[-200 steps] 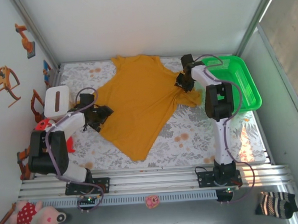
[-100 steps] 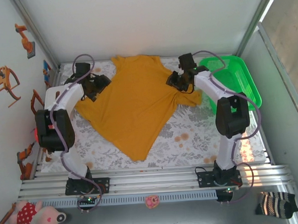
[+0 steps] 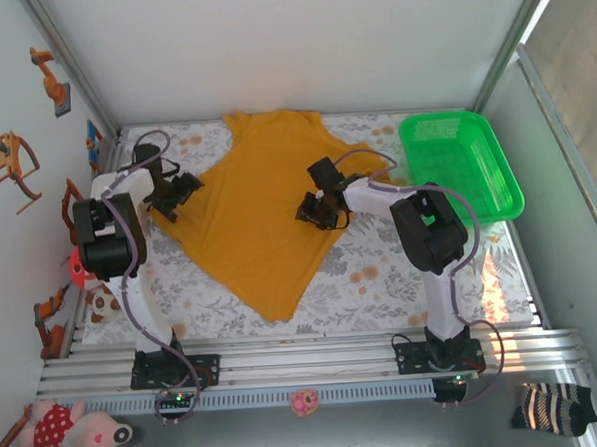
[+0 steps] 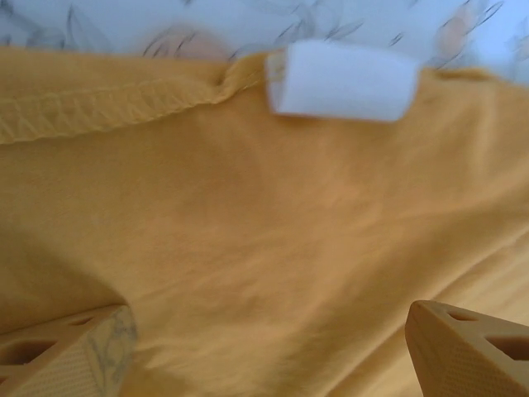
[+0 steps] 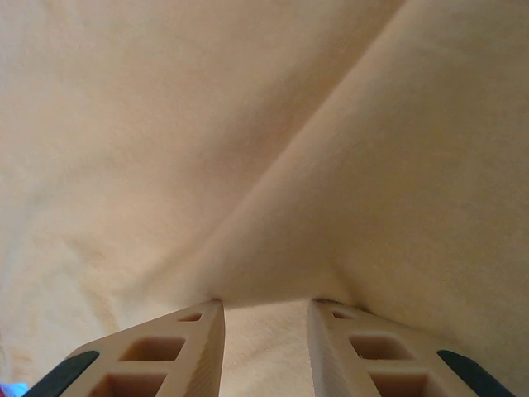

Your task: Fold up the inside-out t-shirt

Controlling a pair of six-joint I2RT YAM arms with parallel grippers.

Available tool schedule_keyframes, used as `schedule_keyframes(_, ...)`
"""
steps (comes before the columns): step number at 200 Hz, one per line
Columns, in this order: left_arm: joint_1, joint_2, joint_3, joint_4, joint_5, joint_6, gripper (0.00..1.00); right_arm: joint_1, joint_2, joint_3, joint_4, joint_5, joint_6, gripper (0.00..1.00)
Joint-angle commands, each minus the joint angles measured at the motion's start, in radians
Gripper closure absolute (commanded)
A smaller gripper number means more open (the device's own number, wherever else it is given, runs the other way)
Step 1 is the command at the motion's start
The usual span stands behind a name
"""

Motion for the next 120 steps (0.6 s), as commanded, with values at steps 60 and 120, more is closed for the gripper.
schedule_keyframes(60, 0.024, -0.192, -0.355, 0.110, 0.074, -0.125, 0.17, -0.209, 0.030, 0.021, -0.183, 0.067, -0.128, 0.68)
schedule_keyframes(120, -0.112, -0.445, -0.678, 0.179, 0.008, -0.240, 0.17, -0.312, 0.045, 0.119, -0.294, 0.083, -0.232, 0.68)
